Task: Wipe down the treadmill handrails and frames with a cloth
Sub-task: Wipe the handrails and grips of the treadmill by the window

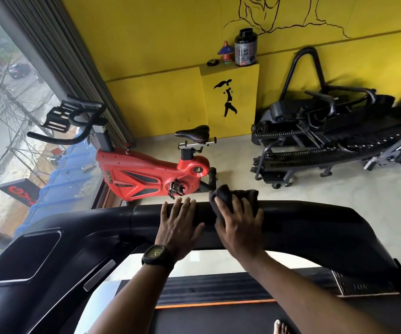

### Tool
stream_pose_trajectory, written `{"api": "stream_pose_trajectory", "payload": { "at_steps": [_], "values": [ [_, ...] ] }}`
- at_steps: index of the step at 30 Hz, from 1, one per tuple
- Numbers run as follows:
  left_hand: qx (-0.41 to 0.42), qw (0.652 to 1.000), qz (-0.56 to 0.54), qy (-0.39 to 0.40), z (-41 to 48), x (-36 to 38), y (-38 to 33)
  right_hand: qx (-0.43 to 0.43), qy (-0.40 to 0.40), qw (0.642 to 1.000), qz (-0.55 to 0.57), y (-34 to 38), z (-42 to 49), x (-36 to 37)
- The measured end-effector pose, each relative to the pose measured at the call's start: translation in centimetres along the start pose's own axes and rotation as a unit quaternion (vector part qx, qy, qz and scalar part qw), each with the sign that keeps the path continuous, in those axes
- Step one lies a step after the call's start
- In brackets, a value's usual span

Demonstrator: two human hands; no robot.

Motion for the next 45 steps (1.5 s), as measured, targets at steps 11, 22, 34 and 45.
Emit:
{"api": "stream_pose_trajectory", "payload": {
  "at_steps": [11,22,34,45],
  "values": [
    [0.014,1.0,0.002,-0.002,0.7,-0.1,-1.0,0.028,0.013,1.0,-0.001,-0.9,0.6,-0.6],
    [0.023,1.0,0.006,0.012,1.3,-0.1,-1.2,0.039,0.009,0.999,-0.005,-2.4,1.2,-0.9],
    [0.026,1.0,0.0,0.012,1.7,-0.1,-1.9,0.02,0.0,1.0,0.008,-2.4,0.2,-0.5],
    [0.055,0.998,0.01,-0.002,2.0,-0.5,-3.1,0.042,-0.008,0.999,0.001,-3.3,0.1,-0.4]
  ]
}}
Point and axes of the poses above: each hand's wrist, its own z-axis towards the middle knuckle, its own x-axis out of the palm, y = z × x, the point moved 2 cm from there along z, towards the middle knuckle, and after that the axes turned 7 degrees about y, right-handed, at the moved point
